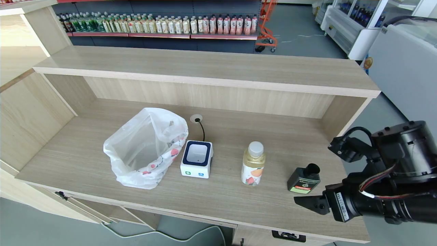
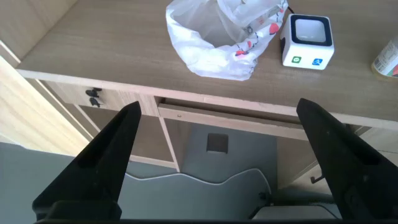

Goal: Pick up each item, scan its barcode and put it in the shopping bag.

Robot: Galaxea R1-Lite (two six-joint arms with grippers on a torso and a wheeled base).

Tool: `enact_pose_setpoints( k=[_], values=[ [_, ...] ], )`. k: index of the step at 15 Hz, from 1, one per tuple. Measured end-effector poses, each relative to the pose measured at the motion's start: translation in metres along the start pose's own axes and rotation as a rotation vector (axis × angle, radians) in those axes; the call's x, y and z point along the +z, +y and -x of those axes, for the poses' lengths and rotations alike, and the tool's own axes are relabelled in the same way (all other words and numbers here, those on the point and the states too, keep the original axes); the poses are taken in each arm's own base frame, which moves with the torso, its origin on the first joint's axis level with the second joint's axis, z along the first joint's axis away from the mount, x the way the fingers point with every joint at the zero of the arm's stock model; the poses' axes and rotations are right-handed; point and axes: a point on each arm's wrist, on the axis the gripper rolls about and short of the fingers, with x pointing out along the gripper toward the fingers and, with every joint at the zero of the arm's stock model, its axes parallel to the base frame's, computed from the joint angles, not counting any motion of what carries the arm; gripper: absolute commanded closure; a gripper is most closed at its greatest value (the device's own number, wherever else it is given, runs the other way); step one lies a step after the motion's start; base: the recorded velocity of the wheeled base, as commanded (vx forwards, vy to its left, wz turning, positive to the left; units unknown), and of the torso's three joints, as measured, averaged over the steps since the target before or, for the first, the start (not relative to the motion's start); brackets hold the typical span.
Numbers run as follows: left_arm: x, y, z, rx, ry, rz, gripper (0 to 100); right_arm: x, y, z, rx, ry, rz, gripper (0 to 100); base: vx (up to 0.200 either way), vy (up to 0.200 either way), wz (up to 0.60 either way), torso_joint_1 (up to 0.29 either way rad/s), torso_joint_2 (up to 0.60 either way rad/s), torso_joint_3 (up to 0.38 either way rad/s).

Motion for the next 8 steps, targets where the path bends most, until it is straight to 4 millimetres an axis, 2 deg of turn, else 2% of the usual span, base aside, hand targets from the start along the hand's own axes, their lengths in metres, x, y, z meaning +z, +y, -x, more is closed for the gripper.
enact_pose_setpoints(
  k=[3, 8],
  values=[
    [0.0, 0.0, 0.0, 0.0, 0.0, 0.0, 0, 0.003, 0.016, -0.035, -0.036, -0.032, -0.044, 0, 0.0, 0.0, 0.0, 0.0, 0.0, 0.0],
    [0.0, 0.0, 0.0, 0.0, 0.0, 0.0, 0, -0.001, 0.025, -0.08, -0.024, -0.069, -0.041, 0, 0.0, 0.0, 0.0, 0.0, 0.0, 0.0]
  ],
)
